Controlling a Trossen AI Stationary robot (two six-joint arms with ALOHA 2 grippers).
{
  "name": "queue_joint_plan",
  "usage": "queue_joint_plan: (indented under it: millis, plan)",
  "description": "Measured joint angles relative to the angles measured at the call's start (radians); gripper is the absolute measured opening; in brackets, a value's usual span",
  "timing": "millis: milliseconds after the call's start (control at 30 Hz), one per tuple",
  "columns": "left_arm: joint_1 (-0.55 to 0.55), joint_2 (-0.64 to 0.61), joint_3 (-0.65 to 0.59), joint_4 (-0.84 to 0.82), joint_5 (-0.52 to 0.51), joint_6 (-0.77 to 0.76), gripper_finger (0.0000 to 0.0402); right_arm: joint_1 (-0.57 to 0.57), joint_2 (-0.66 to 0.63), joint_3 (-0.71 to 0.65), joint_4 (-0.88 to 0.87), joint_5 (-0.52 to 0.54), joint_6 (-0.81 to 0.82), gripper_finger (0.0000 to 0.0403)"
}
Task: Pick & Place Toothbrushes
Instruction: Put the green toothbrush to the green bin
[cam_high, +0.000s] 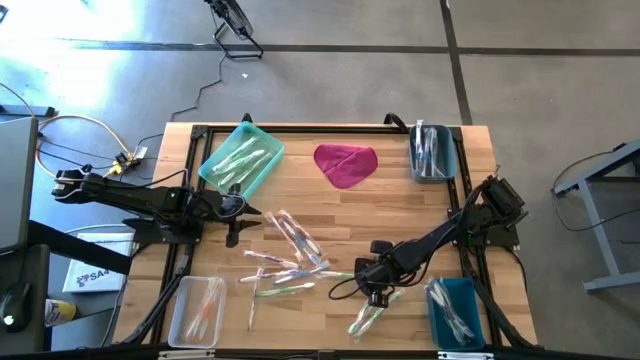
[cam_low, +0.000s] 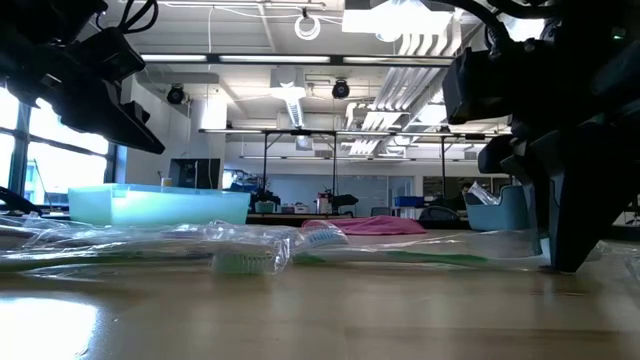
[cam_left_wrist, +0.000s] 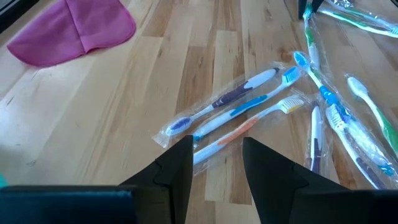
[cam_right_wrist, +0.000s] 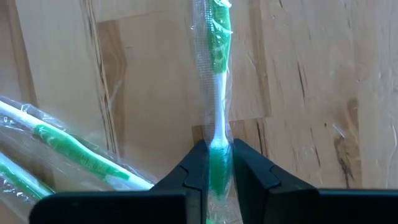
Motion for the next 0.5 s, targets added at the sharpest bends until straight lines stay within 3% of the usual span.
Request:
queue_joint_plan:
  millis: [500]
  plan:
    - [0.0,0.0,0.0,0.0,0.0,0.0,0.0136,-0.015,-0.085,0.013,-0.002,-0.007,-0.012,0.0041]
